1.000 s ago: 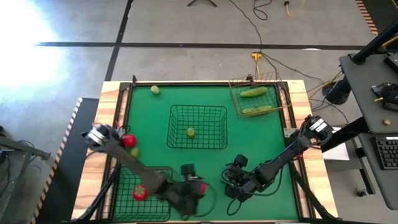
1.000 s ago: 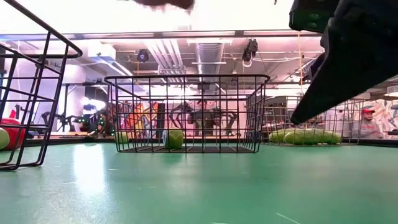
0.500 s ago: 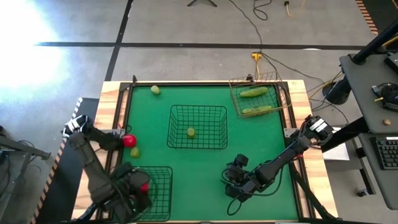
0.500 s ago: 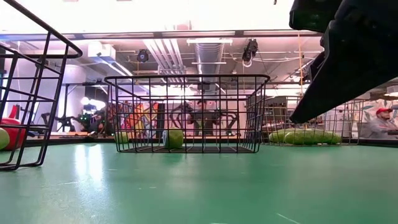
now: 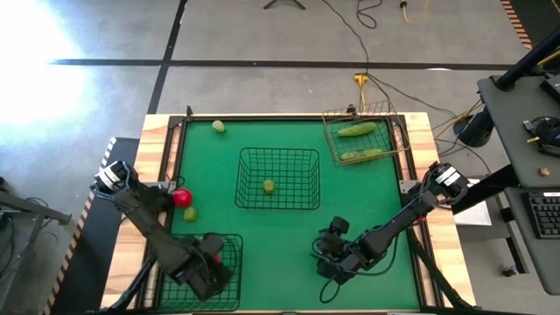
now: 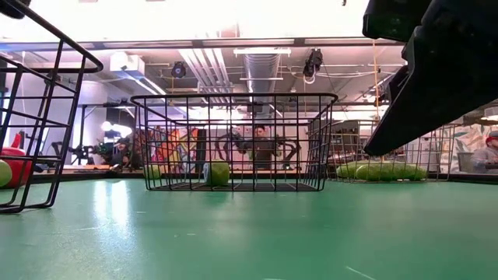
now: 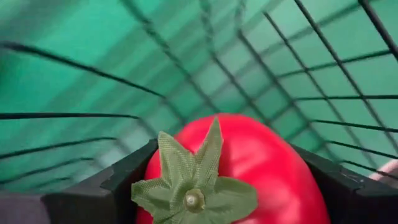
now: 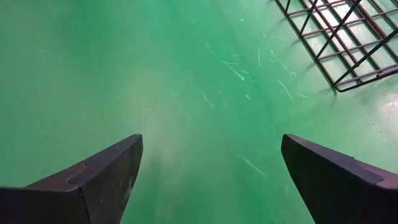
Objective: Sort produce into baskets
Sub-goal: Put the right red tomato into the bottom black wire basket, then put the red tomato into the bottom black wire basket
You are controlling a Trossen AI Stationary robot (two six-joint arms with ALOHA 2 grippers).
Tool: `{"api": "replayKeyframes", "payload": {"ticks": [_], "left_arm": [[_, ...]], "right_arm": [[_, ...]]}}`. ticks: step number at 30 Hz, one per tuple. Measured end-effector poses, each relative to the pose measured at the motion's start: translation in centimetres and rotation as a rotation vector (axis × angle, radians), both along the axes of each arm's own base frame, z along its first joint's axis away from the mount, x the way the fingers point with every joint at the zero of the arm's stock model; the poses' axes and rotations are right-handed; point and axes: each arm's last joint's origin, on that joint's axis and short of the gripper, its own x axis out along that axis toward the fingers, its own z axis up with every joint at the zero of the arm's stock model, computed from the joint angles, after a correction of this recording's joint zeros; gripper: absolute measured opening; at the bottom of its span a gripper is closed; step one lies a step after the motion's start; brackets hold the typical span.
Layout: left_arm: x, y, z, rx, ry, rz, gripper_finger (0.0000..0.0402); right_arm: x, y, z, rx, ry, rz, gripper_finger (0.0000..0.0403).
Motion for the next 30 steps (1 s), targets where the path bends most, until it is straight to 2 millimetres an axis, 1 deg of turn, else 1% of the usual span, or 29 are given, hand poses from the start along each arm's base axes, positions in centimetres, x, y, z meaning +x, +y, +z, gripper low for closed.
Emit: {"api": "replayKeyframes", "payload": {"ticks": [3,8,13,17,19,21,24,27,30], "left_arm": [[0.4,-0.2,-1.2,-0.073,-0.039,0.001,0.0281],[-0.2,0.3,-2.4,-0.048,-0.010,0.038,0.0285],[-0.4,0.4,-2.8,-0.042,-0.004,0.032,0.0320],[-0.2,0.2,-2.3,-0.040,-0.007,-0.039,0.0352],[0.1,-0.3,-1.4,-0.070,-0.013,-0.082,0.0360],[0.5,-0.8,0.1,-0.093,-0.022,-0.130,0.0361],[0.9,-1.2,3.4,-0.067,-0.035,-0.190,0.0356],[0.8,-0.4,7.5,0.067,-0.049,-0.219,0.0347],[0.3,1.4,11.2,0.269,-0.072,-0.180,0.0341]], "right_arm": [[-0.1,0.0,-0.1,0.003,0.007,0.005,0.0377],[-0.2,0.0,-0.2,-0.004,0.013,0.010,0.0377],[-0.2,-0.1,-0.2,-0.009,0.015,0.014,0.0377],[-0.2,0.0,-0.2,-0.007,0.019,0.017,0.0376],[-0.2,0.0,-0.3,0.005,0.031,0.027,0.0376],[-0.2,0.0,-0.3,0.007,0.033,0.029,0.0376],[-0.2,0.0,-0.3,0.007,0.034,0.029,0.0376],[-0.2,0.0,-0.3,0.006,0.033,0.030,0.0376],[-0.2,-0.1,-0.3,0.005,0.033,0.028,0.0376]]}}
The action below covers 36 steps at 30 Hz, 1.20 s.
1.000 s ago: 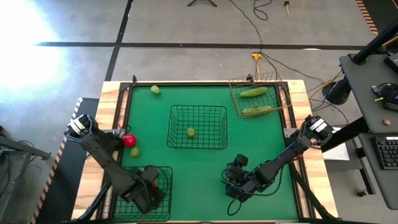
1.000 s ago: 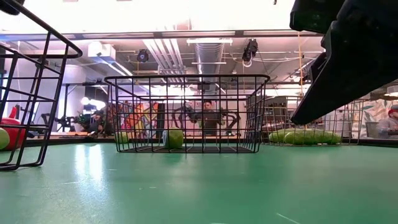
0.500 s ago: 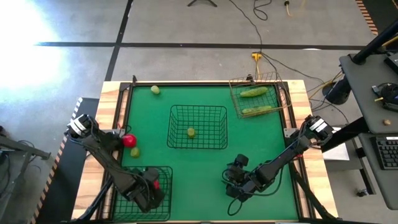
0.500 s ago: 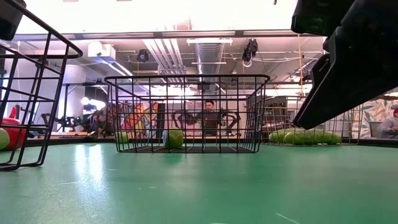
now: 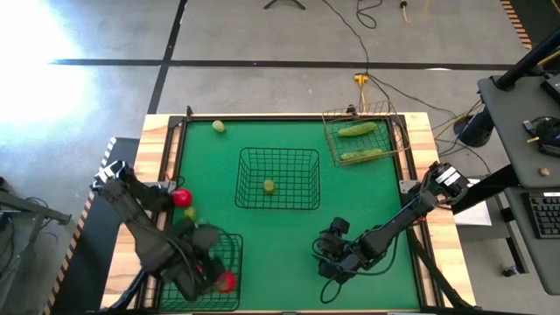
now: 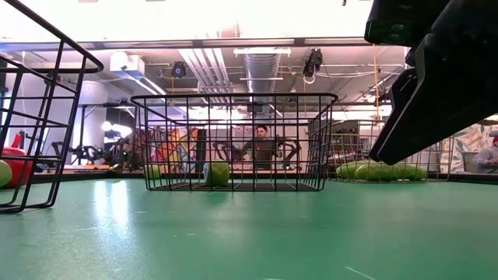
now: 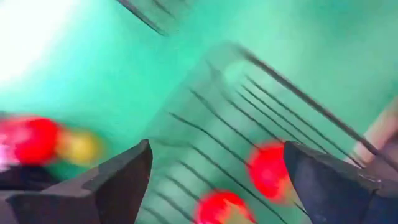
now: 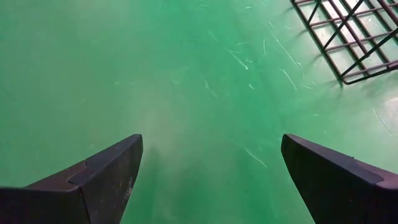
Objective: Sort produce into baskets
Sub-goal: Put the red tomato into the bottom black wire basket
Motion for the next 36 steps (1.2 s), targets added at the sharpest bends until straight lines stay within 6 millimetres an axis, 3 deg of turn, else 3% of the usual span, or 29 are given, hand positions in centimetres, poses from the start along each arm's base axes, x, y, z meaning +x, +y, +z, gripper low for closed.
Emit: {"api": "replayKeyframes", "payload": {"ticks": [3,6,12,16,19,26,36], "left_arm": [[0.8,1.7,1.6,-0.003,-0.056,-0.037,0.0339],[1.9,4.3,1.5,0.025,-0.014,-0.033,0.0338],[2.3,10.8,-3.5,-0.003,0.310,-0.004,0.0338],[0.6,14.6,-6.7,-0.025,0.486,0.011,0.0338],[-1.6,16.8,-7.6,-0.048,0.532,0.021,0.0338],[-5.0,19.7,-10.0,-0.170,0.555,-0.036,0.0338],[-5.1,21.6,-12.7,-0.233,0.734,-0.182,0.0343]], "right_arm": [[0.0,0.0,0.0,0.002,-0.001,-0.001,0.0376],[0.0,0.0,0.0,0.005,-0.005,-0.002,0.0376],[0.0,0.1,0.0,0.005,-0.004,0.000,0.0376],[0.0,0.1,0.0,0.007,0.000,0.002,0.0376],[-0.1,0.1,-0.1,0.012,0.007,0.005,0.0376],[0.2,-0.3,-0.1,0.018,0.010,-0.011,0.0376],[0.7,-1.1,-0.1,0.090,-0.031,-0.152,0.0376]]}}
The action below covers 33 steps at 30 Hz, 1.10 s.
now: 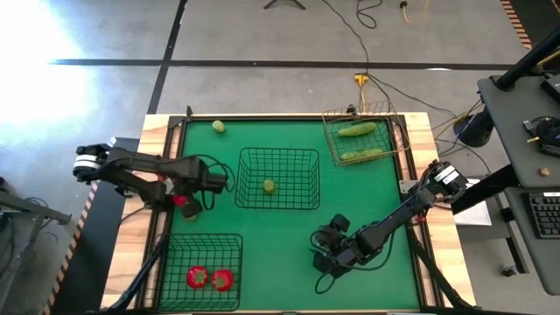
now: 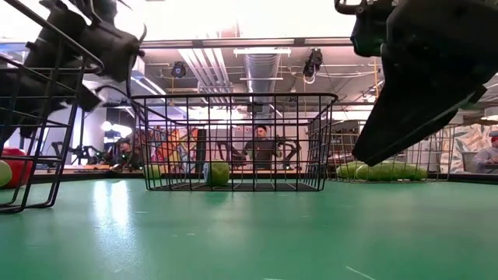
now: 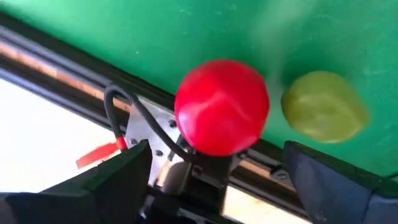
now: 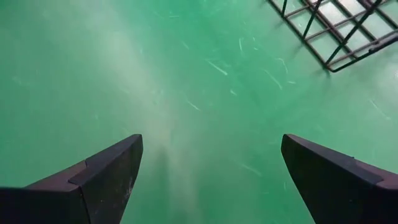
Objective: Sort produce into baskets
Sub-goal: Put the red tomato into the bottom black wire basket
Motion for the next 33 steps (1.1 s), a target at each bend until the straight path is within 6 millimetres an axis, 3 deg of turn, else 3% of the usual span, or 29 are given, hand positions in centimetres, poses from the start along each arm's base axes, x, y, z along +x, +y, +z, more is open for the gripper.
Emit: {"api": "replayKeyframes", "payload": {"ticks": [10,19,23,33], "left_arm": [[0.5,-0.2,-3.1,-0.138,0.080,-0.142,0.0345],[1.5,-0.1,-5.4,-0.149,0.195,-0.132,0.0345],[2.2,-0.2,-6.8,-0.168,0.162,-0.119,0.0338],[2.2,-0.6,-6.5,-0.177,0.126,-0.075,0.0320]], "right_arm": [[0.0,0.0,0.0,0.015,-0.009,-0.024,0.0376],[0.0,0.0,0.0,-0.001,-0.007,-0.015,0.0376],[0.0,0.0,0.0,0.004,-0.003,-0.012,0.0376],[-0.4,-0.1,-0.2,0.003,0.045,-0.007,0.0376]]}}
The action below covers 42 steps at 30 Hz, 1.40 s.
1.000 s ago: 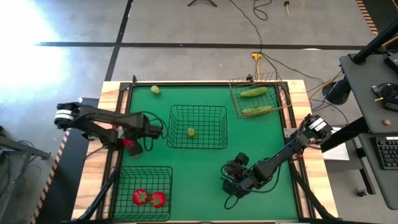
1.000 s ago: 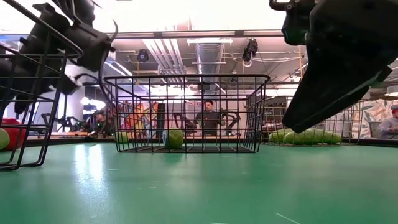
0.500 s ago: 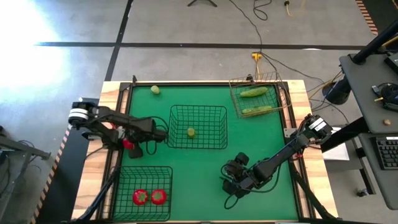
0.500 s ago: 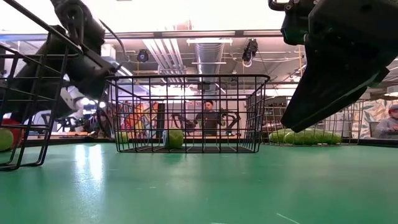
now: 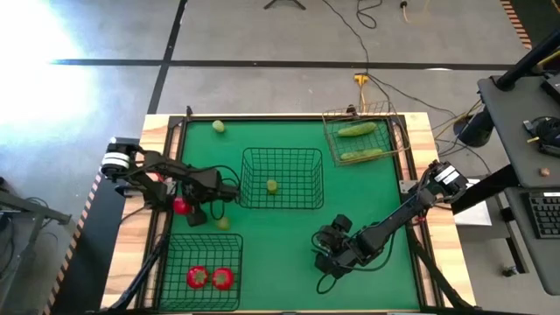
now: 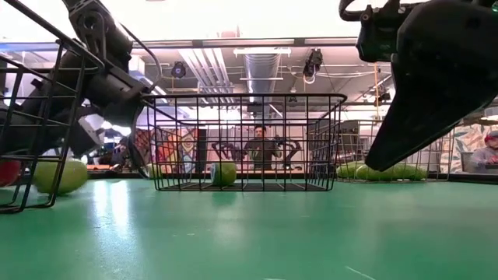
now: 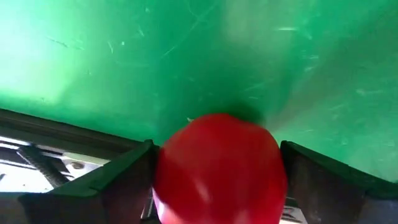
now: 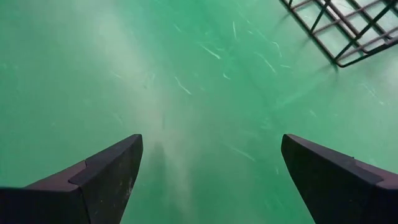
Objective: Sort produce into baskets
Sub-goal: Put the red tomato into the bottom black wire basket
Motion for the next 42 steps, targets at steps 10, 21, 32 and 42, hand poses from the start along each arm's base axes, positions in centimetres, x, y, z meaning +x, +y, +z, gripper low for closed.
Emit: {"api": "replayKeyframes", "payload": {"ticks": [10,21,32,42], "left_arm": [[0.0,-0.7,-0.1,-0.014,-0.009,0.009,0.0320],[0.2,-2.0,0.7,-0.014,-0.005,-0.057,0.0238],[2.1,-4.8,11.1,0.028,-0.236,-0.051,0.0245],[3.4,-13.8,21.7,-0.157,-1.009,-0.005,0.0246]], "right_arm": [[0.0,0.0,0.0,0.009,-0.002,-0.013,0.0376],[-0.1,0.0,0.0,0.005,0.000,-0.008,0.0376],[-0.1,0.0,-0.1,0.004,0.002,-0.011,0.0376],[0.0,-0.1,-0.1,-0.010,0.001,-0.003,0.0376]]}}
